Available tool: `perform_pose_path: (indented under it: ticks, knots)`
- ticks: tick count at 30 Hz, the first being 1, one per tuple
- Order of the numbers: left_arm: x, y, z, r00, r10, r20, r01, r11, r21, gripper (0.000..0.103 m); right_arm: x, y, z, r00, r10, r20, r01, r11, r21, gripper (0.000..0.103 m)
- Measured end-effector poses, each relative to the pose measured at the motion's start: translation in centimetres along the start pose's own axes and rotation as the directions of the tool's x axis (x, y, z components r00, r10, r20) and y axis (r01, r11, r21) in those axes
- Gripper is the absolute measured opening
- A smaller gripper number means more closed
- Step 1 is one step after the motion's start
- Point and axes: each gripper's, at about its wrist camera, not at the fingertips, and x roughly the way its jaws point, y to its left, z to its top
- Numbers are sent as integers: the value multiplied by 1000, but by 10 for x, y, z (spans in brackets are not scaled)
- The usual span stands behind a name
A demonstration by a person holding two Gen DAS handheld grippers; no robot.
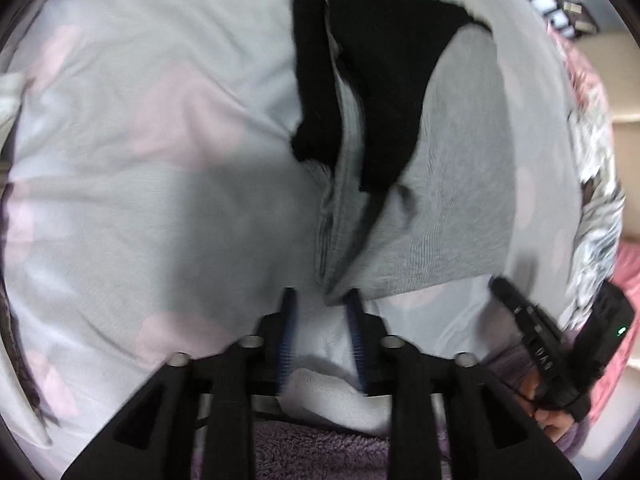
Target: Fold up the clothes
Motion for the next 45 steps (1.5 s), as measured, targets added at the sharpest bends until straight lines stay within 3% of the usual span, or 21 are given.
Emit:
perform_pose_path:
  ticks: [4,9,19,23,30,36,40,42,44,45]
  knots:
    - [-18,3,1,994,-64,84,67,997,-27,38,-15,-7,-4,998,9,57,-11,999,34,12]
    - [-38,8,2,973,-132,187,144,988,-51,39,-22,-13,0,993,46,112,-56,995,84,17]
    - [-52,24,14,934,-113,339,147,986,-76,39,-8,-13,18,990,66,126,-83,988,132,23]
    - [-61,24,19,915,-54,400,89,994,-69,39,-6,-14,25,988,63,143,-84,986,144,24]
    - [-47,8,42,908,37,418,-28,999,-27,39,-4,-9,44,979,38,201,-64,990,123,24]
    - [-37,5,63,906,3,422,-2,1000,-2,39,3,-3,75,981,72,179,-91,991,101,24]
    - [-36,6,73,897,-28,440,21,1000,20,50,2,10,101,975,46,216,-49,999,6,24]
    - [-37,6,76,894,-55,444,42,998,39,50,6,14,113,971,79,225,-72,997,-37,29]
    - [-38,7,77,888,-73,454,53,997,56,50,15,14,120,968,142,208,-135,990,-47,46]
    - [-38,7,78,886,-81,457,57,996,65,51,22,12,122,964,182,196,-177,983,-42,49]
